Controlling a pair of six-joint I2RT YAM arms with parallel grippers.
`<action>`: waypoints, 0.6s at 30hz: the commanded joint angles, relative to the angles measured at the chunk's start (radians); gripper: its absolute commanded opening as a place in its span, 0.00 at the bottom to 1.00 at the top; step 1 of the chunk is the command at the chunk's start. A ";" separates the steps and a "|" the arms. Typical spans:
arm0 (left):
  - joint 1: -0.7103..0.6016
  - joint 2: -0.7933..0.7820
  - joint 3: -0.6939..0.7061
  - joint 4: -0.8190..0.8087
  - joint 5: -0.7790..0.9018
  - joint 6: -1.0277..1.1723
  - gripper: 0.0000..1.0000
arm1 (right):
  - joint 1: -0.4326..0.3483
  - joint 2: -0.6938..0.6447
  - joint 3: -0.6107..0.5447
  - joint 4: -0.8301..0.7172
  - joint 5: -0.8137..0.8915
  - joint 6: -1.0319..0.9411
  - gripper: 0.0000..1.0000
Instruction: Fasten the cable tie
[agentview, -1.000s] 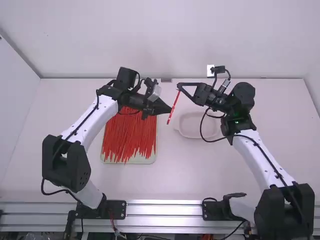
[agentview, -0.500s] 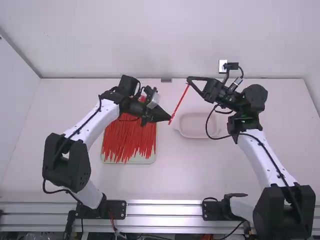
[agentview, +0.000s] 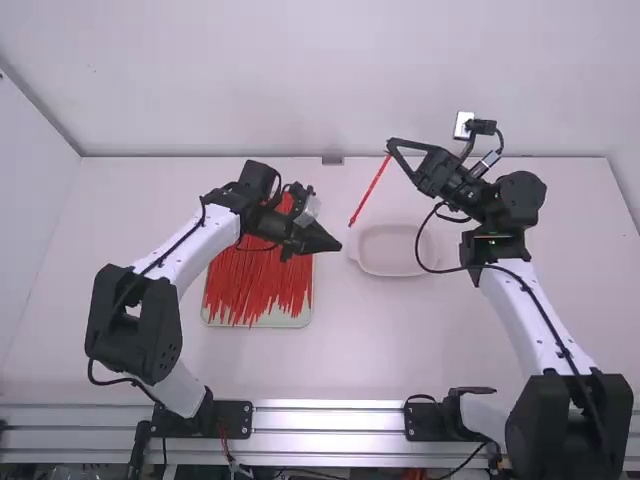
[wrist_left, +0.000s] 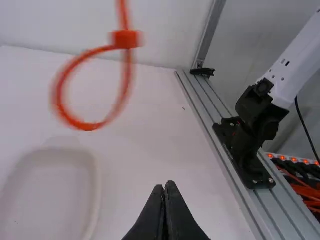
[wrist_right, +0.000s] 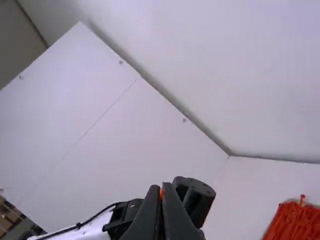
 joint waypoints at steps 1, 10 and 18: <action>-0.003 -0.001 -0.003 0.003 0.033 0.017 0.02 | 0.013 -0.013 0.025 0.007 0.013 0.002 0.00; -0.003 -0.001 -0.002 0.034 0.027 -0.018 0.02 | 0.014 -0.013 0.025 0.007 -0.010 0.014 0.00; -0.002 -0.001 -0.002 0.048 0.027 -0.021 0.02 | 0.011 -0.013 0.024 0.007 -0.027 0.014 0.00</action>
